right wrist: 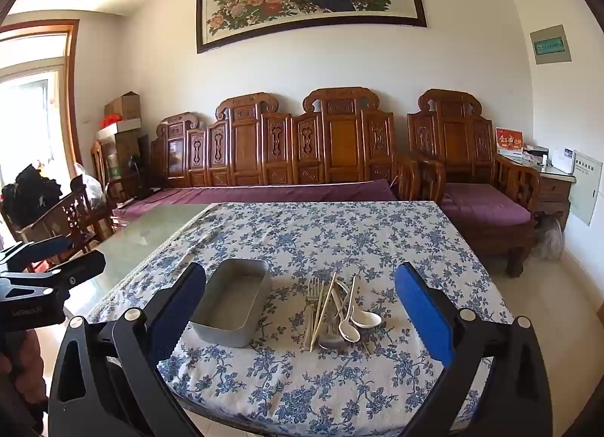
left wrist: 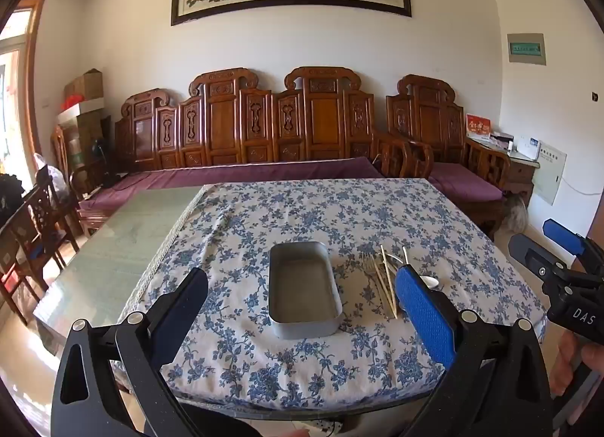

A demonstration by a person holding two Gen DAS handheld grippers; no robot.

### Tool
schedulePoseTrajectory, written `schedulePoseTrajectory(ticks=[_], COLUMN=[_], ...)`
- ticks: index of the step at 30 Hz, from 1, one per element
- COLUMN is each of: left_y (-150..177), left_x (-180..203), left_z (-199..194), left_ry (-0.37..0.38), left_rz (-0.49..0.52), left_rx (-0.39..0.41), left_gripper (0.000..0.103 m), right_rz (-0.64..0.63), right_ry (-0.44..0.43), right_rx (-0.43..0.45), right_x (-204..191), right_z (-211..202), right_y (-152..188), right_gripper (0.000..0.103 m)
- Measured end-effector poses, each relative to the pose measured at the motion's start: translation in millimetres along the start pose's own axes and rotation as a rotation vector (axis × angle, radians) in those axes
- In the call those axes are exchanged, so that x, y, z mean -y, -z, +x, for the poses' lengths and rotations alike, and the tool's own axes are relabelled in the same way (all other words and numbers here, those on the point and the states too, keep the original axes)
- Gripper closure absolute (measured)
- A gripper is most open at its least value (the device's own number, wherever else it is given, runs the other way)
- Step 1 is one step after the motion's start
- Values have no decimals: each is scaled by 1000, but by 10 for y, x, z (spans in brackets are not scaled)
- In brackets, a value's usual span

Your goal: Organize utensils

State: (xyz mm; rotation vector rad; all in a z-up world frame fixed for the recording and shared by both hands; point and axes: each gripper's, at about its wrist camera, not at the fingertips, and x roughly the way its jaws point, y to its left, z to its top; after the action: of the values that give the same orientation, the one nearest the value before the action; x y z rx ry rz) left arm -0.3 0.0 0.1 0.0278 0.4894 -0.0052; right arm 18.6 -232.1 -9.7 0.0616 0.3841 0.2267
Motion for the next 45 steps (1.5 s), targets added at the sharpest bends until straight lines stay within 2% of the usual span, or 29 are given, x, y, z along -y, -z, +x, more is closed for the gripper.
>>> schedulePoseTrajectory(ticks=[24, 45], left_y=[-121, -96], left_x=[13, 6], left_z=[-124, -164], left_ry=[6, 5], left_rz=[-1, -2], left_rx=[17, 29], left_gripper=[7, 7], right_rz=[-2, 0], right_ry=[-13, -18], right_rx=[12, 15], right_x=[-19, -36], right_z=[-72, -88], right_y=[-42, -68], right_gripper=[3, 3])
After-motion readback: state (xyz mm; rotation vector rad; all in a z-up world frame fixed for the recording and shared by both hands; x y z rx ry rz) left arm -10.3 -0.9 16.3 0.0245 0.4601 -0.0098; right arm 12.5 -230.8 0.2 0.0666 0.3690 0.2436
